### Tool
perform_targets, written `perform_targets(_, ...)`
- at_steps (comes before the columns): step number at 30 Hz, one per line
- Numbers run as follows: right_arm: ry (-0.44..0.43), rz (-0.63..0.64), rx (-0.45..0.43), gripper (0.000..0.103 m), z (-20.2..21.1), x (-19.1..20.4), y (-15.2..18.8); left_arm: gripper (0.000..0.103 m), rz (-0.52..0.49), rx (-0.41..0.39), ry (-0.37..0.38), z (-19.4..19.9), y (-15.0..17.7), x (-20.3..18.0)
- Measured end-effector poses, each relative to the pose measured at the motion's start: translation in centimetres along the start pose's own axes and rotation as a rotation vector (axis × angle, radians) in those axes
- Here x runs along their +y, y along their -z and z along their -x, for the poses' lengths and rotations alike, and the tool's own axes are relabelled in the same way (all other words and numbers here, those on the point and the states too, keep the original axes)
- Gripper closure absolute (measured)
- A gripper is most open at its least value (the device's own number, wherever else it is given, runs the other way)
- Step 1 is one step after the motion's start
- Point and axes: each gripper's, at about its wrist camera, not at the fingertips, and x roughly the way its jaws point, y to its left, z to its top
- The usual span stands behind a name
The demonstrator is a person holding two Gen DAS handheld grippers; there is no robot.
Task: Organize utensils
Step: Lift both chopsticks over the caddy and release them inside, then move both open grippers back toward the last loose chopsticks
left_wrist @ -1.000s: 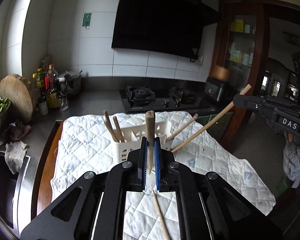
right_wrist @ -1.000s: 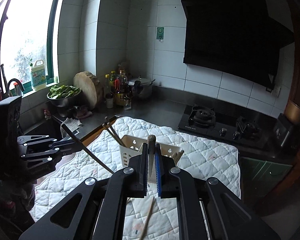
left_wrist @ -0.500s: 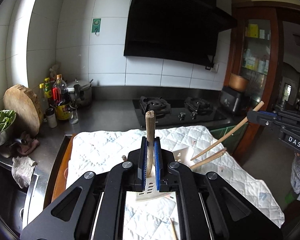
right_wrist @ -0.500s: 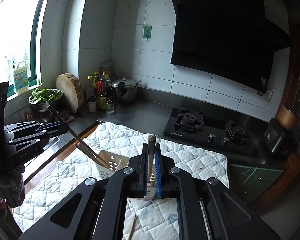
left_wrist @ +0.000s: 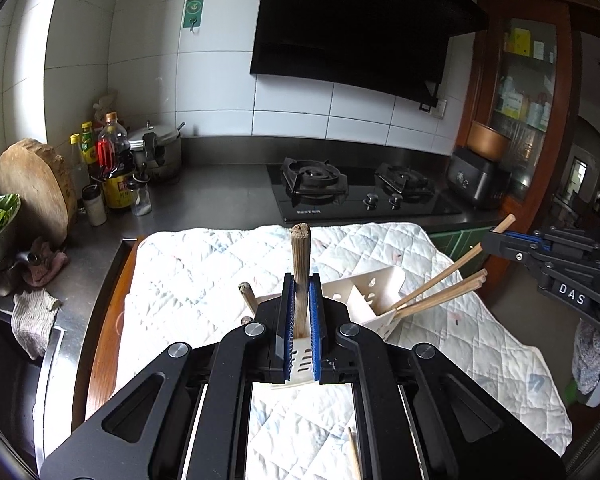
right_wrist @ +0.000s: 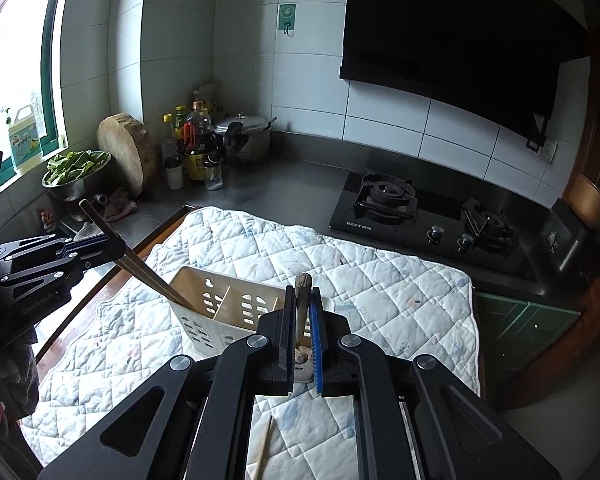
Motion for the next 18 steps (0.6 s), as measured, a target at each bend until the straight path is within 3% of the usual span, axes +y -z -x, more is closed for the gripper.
perform_targets(8, -0.016, -0.019, -0.014, 0.095, 0.0, -0.5, 0.3, 0.094, 0.005, -0.007, 0.005, 0.3, 0.2, -0.1)
perform_targets(14, -0.022, -0.023, -0.071, 0.086, 3.0, -0.3, 1.1, 0.085, -0.005, -0.031, 0.009, 2.2, 0.6, -0.6)
perform_targets(18, -0.033, -0.012, -0.101, 0.082, 5.3, 0.4, 3.1, 0.085, -0.025, -0.043, 0.016, 4.4, 2.0, -1.2)
